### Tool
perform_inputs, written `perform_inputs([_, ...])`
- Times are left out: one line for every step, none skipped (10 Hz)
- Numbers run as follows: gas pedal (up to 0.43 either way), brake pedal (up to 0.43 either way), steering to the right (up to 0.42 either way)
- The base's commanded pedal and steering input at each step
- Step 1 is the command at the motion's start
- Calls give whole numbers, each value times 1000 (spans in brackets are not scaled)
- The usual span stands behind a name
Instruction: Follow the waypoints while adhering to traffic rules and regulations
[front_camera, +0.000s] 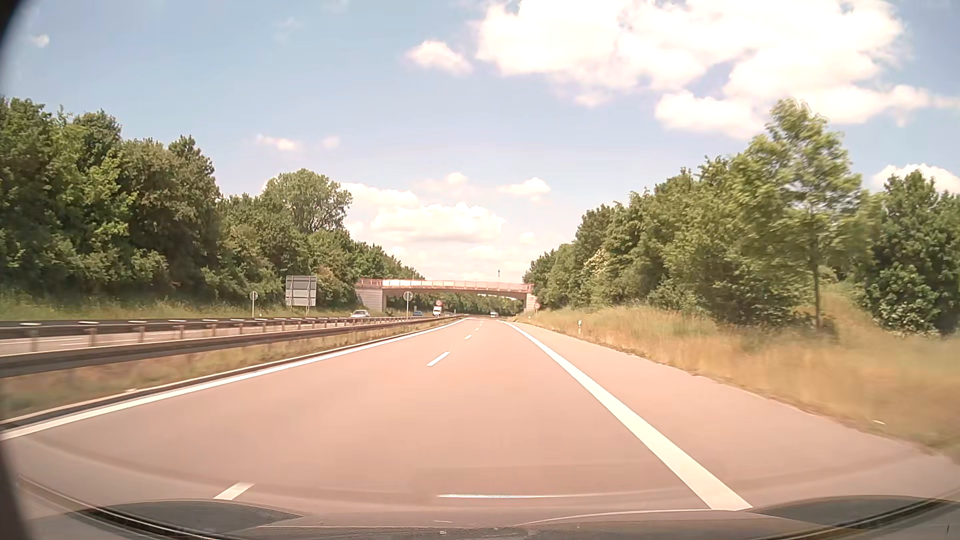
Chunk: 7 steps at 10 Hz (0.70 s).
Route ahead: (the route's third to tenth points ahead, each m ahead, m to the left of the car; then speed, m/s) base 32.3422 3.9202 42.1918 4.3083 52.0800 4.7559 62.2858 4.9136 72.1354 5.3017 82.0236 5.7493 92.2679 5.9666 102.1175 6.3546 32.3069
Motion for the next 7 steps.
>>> perform_inputs([248,12,-4])
perform_inputs([248,6,-3])
perform_inputs([248,12,-3])
perform_inputs([248,12,-3])
perform_inputs([248,12,-3])
perform_inputs([248,12,-6])
perform_inputs([260,6,-6])
